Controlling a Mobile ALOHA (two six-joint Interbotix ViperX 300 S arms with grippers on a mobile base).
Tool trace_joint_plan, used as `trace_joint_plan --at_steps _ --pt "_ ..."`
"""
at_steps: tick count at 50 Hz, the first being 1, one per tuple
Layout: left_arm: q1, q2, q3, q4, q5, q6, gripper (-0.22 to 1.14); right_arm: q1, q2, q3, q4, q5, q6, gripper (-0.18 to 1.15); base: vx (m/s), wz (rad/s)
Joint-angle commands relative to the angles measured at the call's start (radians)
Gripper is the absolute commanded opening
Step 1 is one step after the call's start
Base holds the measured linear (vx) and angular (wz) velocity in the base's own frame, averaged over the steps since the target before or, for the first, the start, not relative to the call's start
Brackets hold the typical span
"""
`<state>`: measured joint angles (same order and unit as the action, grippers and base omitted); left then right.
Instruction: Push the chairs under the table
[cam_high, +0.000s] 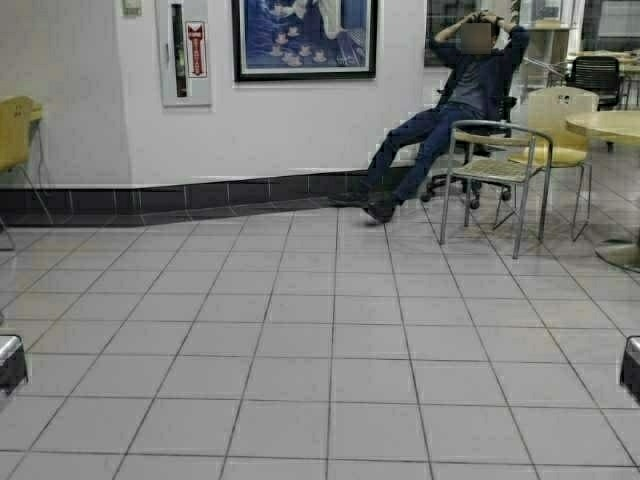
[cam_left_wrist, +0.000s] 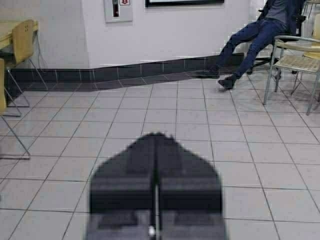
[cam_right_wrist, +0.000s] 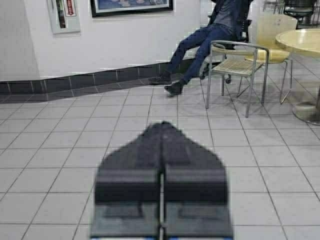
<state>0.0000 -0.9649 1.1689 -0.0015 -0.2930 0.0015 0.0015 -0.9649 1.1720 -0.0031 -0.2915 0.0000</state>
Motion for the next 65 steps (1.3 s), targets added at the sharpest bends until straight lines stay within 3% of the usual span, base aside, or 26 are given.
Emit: trace_joint_plan --at_steps 1,7,65 --pt "-0.011 -0.049 -0.003 0.005 0.089 0.002 -0.03 0.008 0.009 0.000 0.003 0.009 0.005 0.00 0.00 0.00" --pt "-0.011 -0.051 -0.023 0.005 0.133 -0.002 0.03 0.008 0.009 0.000 0.000 0.048 0.005 0.05 0.00 0.00" --pt "-0.012 -0.043 -0.032 0.005 0.167 0.008 0.03 -0.017 0.021 -0.028 -0.005 0.124 -0.003 0.04 0.16 0.01"
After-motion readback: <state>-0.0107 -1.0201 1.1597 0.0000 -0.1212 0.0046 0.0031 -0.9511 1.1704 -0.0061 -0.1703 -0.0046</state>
